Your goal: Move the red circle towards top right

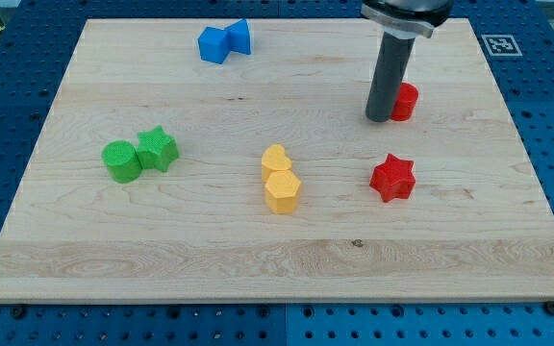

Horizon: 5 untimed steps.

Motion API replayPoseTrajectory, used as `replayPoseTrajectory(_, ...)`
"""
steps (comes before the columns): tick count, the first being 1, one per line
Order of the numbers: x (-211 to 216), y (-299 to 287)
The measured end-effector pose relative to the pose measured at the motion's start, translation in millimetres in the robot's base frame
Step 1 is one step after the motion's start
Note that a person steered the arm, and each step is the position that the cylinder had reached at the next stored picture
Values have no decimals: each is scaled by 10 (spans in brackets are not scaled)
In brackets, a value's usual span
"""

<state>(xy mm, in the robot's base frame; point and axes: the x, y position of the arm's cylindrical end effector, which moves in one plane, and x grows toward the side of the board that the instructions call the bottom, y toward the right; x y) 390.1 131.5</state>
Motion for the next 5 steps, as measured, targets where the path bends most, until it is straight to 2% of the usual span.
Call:
replayPoseTrajectory(3,-51,302)
replayPoseTrajectory(5,-401,637)
